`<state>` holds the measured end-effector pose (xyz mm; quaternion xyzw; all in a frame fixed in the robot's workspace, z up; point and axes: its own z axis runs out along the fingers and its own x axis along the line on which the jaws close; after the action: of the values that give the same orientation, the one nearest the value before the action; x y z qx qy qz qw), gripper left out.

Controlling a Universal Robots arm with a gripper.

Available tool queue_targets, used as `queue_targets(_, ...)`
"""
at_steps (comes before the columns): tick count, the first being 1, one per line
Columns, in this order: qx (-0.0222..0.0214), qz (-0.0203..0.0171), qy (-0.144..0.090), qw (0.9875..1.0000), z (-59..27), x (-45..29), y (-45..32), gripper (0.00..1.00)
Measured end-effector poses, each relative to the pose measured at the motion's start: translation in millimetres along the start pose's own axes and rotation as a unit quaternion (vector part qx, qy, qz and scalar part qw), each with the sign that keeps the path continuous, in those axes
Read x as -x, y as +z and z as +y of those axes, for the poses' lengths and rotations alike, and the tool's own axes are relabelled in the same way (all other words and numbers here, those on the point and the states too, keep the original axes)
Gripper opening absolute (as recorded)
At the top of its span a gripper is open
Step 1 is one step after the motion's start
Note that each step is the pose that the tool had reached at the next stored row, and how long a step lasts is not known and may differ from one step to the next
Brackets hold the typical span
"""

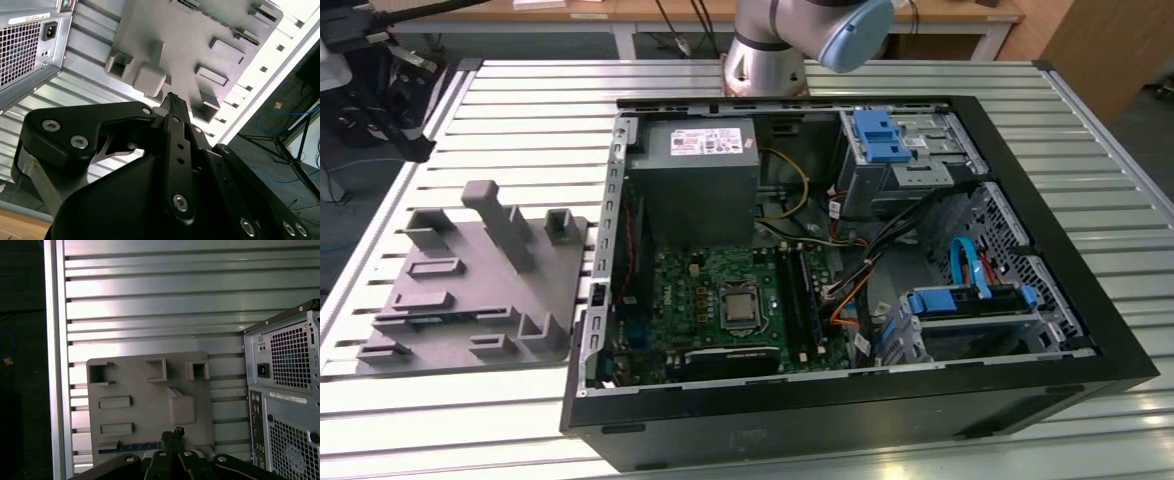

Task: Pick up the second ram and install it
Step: 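Reach for the second ram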

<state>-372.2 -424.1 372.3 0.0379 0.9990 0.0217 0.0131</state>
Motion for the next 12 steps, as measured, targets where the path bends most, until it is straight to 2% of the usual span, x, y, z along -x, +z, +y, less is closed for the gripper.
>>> queue_targets(12, 0.0000, 0.0000, 0.000, 1.0000, -2.1, -3.1, 13.0, 0.10)
